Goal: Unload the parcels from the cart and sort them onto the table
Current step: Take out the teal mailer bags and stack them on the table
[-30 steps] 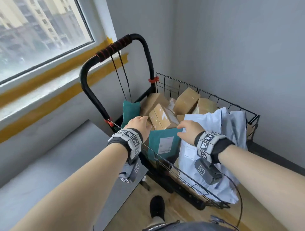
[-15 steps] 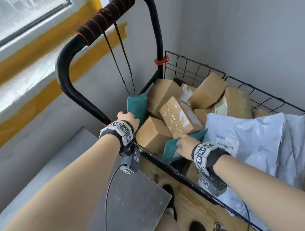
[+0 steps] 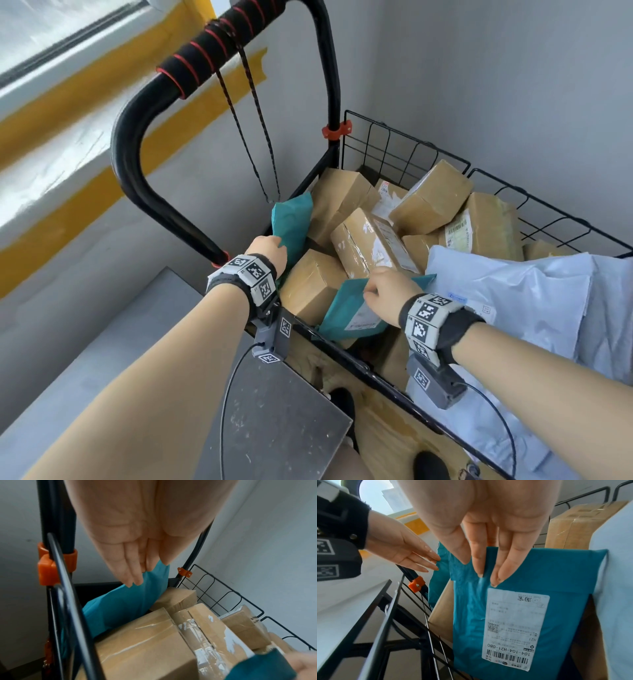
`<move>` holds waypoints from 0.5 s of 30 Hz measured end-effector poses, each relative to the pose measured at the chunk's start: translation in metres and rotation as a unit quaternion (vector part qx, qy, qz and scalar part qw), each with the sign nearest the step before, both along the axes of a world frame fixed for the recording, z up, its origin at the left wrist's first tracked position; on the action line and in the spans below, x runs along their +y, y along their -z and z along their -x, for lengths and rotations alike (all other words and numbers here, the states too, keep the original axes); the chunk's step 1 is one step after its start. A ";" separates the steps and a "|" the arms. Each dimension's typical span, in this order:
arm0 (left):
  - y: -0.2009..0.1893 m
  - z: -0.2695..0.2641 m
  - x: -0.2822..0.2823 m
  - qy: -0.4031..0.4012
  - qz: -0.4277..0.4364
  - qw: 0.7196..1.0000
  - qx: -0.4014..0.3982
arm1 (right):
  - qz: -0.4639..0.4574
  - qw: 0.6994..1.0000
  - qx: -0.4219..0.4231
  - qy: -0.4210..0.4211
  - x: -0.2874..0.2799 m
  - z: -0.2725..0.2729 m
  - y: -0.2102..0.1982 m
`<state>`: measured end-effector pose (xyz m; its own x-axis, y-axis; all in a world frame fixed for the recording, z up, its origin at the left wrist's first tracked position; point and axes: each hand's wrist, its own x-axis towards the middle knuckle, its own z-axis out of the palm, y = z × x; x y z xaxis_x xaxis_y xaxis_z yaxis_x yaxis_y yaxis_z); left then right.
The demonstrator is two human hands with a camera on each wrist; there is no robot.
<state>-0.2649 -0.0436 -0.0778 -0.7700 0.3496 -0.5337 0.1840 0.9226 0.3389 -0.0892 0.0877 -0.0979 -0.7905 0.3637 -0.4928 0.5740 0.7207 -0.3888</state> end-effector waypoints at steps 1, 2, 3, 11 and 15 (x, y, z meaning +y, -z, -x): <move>-0.003 -0.004 -0.001 0.001 -0.024 1.000 0.018 | -0.003 1.000 0.012 0.002 0.000 0.000 -0.005; -0.007 -0.008 -0.003 0.004 -0.041 0.999 0.032 | -0.003 1.000 0.025 0.002 0.001 0.000 -0.010; -0.012 -0.012 -0.004 0.001 -0.054 0.998 0.041 | -0.002 0.999 0.036 0.001 0.001 0.000 -0.015; -0.091 -0.070 -0.016 -0.034 -0.172 0.967 0.183 | -0.012 0.987 0.159 -0.003 0.010 -0.022 -0.083; -0.143 -0.115 -0.024 -0.072 -0.226 0.937 0.256 | -0.014 0.971 0.239 -0.011 0.012 -0.044 -0.122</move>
